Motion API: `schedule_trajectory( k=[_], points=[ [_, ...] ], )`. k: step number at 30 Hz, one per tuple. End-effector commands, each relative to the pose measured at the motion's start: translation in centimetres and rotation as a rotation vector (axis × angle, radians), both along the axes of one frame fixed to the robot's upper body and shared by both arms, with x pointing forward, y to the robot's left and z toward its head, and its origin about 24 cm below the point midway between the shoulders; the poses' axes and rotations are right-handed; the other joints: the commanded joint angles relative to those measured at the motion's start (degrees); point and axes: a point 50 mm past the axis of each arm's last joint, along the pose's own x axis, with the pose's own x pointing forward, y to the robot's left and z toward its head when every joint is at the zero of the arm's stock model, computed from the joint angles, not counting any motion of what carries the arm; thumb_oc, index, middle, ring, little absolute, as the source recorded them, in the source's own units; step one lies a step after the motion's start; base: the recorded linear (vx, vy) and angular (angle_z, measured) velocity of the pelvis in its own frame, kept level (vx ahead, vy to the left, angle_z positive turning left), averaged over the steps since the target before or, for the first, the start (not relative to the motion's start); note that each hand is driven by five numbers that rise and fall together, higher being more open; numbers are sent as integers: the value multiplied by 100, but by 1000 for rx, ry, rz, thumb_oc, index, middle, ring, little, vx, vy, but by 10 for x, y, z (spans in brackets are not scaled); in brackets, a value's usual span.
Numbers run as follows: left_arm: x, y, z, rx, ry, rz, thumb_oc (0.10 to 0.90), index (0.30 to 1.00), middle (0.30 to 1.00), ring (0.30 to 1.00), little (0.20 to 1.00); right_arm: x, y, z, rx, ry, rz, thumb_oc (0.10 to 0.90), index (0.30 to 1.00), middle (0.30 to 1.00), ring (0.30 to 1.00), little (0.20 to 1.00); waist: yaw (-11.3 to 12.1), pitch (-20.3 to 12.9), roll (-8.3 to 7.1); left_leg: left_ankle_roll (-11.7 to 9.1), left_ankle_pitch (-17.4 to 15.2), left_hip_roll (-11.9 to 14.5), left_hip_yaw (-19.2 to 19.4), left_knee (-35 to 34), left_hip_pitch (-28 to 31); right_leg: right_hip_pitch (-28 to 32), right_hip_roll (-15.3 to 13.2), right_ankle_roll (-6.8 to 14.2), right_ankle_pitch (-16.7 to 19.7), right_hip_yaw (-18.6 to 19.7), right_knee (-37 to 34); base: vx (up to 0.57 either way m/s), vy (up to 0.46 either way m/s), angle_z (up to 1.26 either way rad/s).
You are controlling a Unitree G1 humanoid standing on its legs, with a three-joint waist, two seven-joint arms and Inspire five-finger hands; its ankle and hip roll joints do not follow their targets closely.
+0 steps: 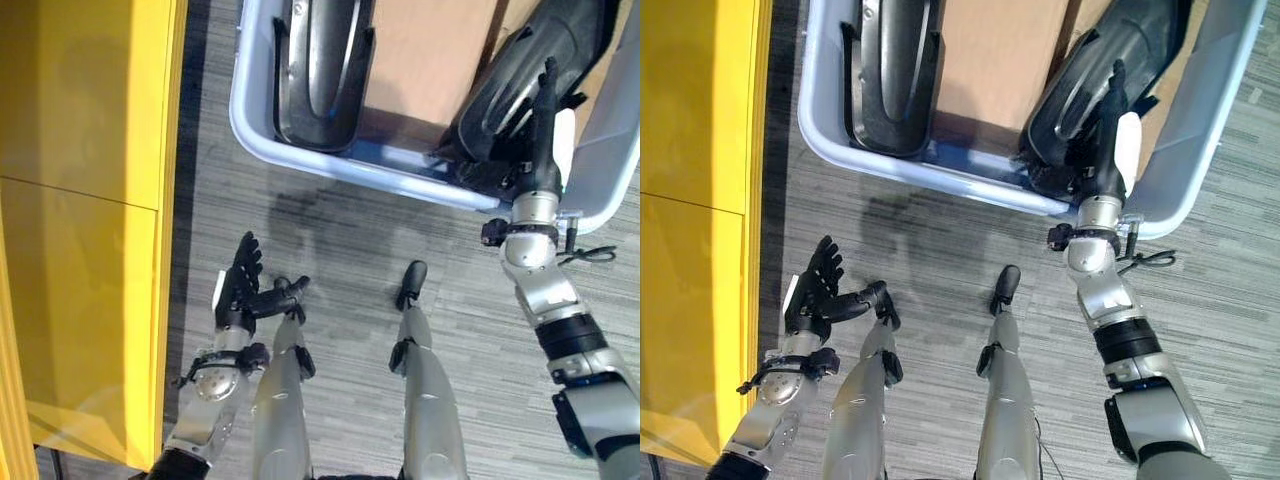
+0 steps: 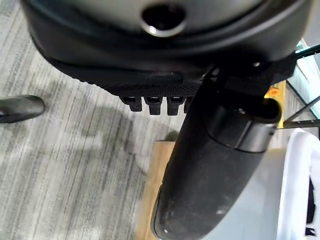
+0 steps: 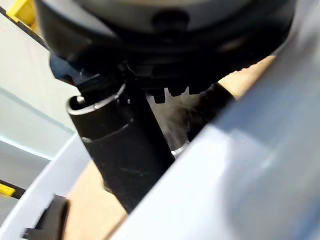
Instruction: Move parts from the plastic box to the shelf.
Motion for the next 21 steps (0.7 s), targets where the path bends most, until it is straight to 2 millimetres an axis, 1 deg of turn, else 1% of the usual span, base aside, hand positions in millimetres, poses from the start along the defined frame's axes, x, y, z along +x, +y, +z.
schedule_trajectory(
  k=[1,3,6,9,10,11,12,17,18,19,21],
  points=[
    [-7,1,25,34,-152,-14,900,1000,1000,1000,1000,-6,-1,53,-92,-197,-29,900,1000,1000,1000,1000,-19,-117,111,-128,-105,164,-260,368,-91,-11,-257,564,-603,93,1073,4,-3,3],
    [-7,0,25,30,-150,-17,900,1000,1000,1000,1000,1,-4,51,-106,-160,-58,900,1000,1000,1000,1000,21,-117,141,-124,-114,173,-273,416,-213,-106,-270,564,-600,77,1101,0,0,0],
    [-7,-1,25,28,-151,-19,900,1000,1000,1000,1000,3,-5,50,-107,-150,-67,900,1000,1000,1000,1000,27,-117,152,-123,-115,172,-276,425,-254,-144,-274,562,-599,71,1111,4,2,2],
    [-5,-4,26,21,-157,-30,900,1000,1000,1000,1000,17,-16,47,-134,-63,-143,900,1000,1000,1000,1000,129,-117,236,-125,-129,145,-300,445,-378,-273,-291,568,-613,57,1149,25,8,1],
    [-5,-5,25,23,-154,-33,900,1000,1000,1000,1000,19,-17,44,-144,-42,-152,900,1000,1000,1000,1000,149,-117,249,-187,-261,138,-369,448,-289,-189,-292,626,-735,92,1186,66,22,5],
    [-5,-5,26,21,-157,-32,900,1000,1000,1000,1000,19,-17,46,-145,-45,-151,900,1000,1000,1000,1000,142,-117,252,-183,-249,139,-368,451,-316,-213,-291,621,-720,95,1183,70,18,8],
    [-5,-6,26,23,-157,-37,900,1000,1000,1000,1000,23,-18,40,-157,-5,-158,900,1000,1000,1000,1000,172,-117,266,-185,-270,131,-377,455,-324,-215,-290,620,-740,95,1188,3,10,10],
    [-3,-8,26,8,-161,-36,900,1000,1000,1000,1000,28,-18,33,-172,48,-165,900,1000,1000,1000,1000,190,-117,305,-180,-272,131,-390,468,-380,-266,-311,619,-750,71,1219,3,6,5],
    [-3,-9,25,7,-157,-36,900,1000,1000,1000,1000,29,-19,30,-149,59,-165,612,596,596,596,596,192,-117,316,-179,-271,125,-392,467,-388,-271,-317,618,-749,66,1226,0,0,0],
    [-2,-9,26,6,-159,-37,900,1000,1000,1000,1000,29,-19,26,-136,69,-163,400,300,300,300,300,195,-117,323,-178,-268,117,-396,466,-394,-272,-319,618,-752,62,1224,0,0,0],
    [-2,-9,25,4,-154,-31,900,1000,1000,1000,1000,30,-16,20,-118,80,-148,400,300,300,300,300,191,-117,322,-176,-269,116,-400,463,-399,-274,-326,612,-759,52,1227,0,0,0]
  ],
)
